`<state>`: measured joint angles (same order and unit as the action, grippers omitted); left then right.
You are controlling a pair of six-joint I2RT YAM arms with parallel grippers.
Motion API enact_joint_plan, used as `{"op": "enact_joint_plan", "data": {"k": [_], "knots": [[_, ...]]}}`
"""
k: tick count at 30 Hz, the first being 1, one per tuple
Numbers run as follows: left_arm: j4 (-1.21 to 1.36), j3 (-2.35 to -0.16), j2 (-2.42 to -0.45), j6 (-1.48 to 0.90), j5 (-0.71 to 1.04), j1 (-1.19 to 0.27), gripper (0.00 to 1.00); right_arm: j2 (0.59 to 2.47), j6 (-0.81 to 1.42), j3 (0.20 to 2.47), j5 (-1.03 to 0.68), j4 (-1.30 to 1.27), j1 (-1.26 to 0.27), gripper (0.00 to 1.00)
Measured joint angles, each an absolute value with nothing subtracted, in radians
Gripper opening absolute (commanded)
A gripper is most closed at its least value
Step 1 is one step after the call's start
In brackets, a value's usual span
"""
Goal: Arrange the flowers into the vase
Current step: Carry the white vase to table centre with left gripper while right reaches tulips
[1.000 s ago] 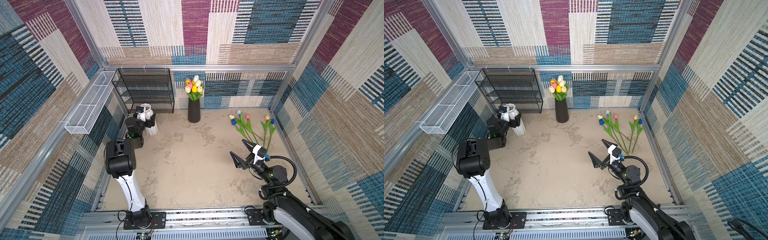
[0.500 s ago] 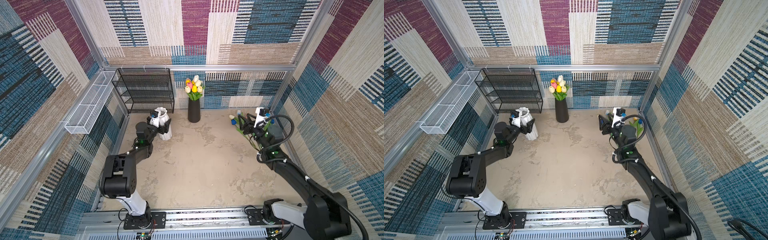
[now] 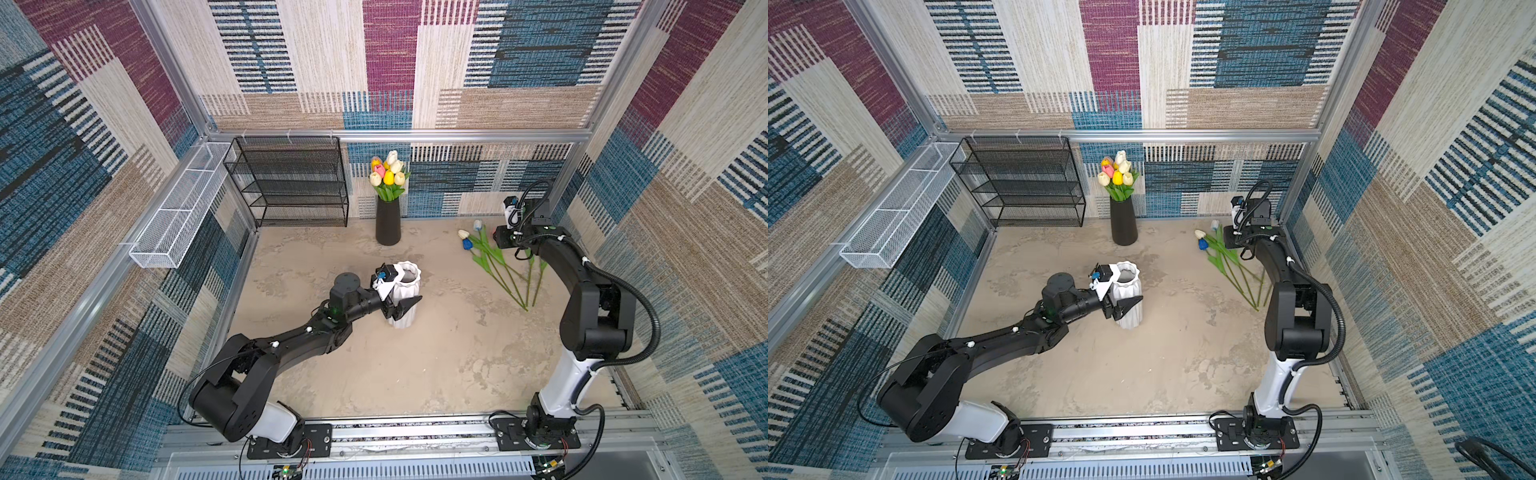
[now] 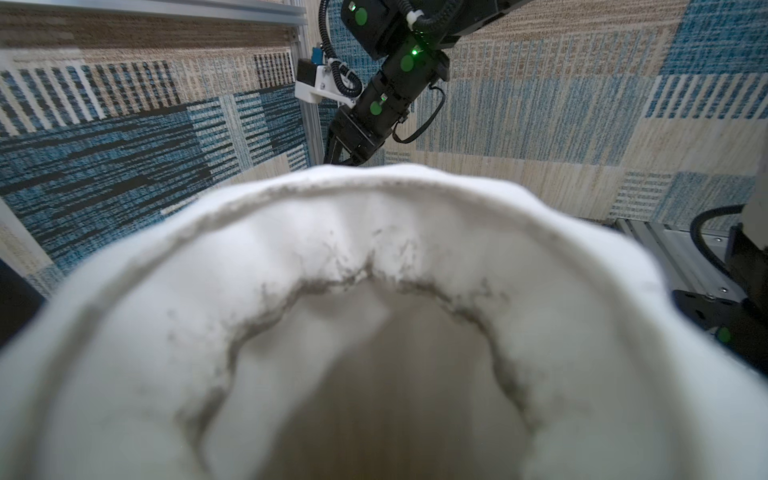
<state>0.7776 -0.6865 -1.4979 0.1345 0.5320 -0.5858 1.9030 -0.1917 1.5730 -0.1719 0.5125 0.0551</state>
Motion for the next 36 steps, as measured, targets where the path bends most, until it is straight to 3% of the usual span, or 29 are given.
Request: {"op": "enact_joint_plan", "data": {"k": [9, 17, 20, 26, 28, 36], "knots": [[0.926, -0.662, -1.62, 0.109, 0.524, -0.608, 0.33, 2.023, -0.228, 1.587, -0.101, 0.62, 0.055, 0.31], [1.01, -0.632, -1.637, 0.103, 0.522, -0.611, 0.6, 2.112, -0.224, 1.621, -0.072, 0.626, 0.054, 0.33], [1.042, -0.613, -1.635, 0.101, 0.517, -0.611, 0.75, 2.133, -0.221, 1.629, -0.068, 0.62, 0.054, 0.32], [1.058, -0.58, -1.612, 0.101, 0.494, -0.611, 0.89, 2.166, -0.217, 1.617, -0.067, 0.602, 0.054, 0.28], [1.058, -0.573, -1.604, 0.101, 0.477, -0.611, 0.98, 2.167, -0.217, 1.609, -0.068, 0.587, 0.054, 0.24], [1.087, -0.56, -1.545, 0.105, 0.473, -0.612, 1.0, 2.134, -0.217, 1.554, -0.077, 0.532, 0.051, 0.08]]}}
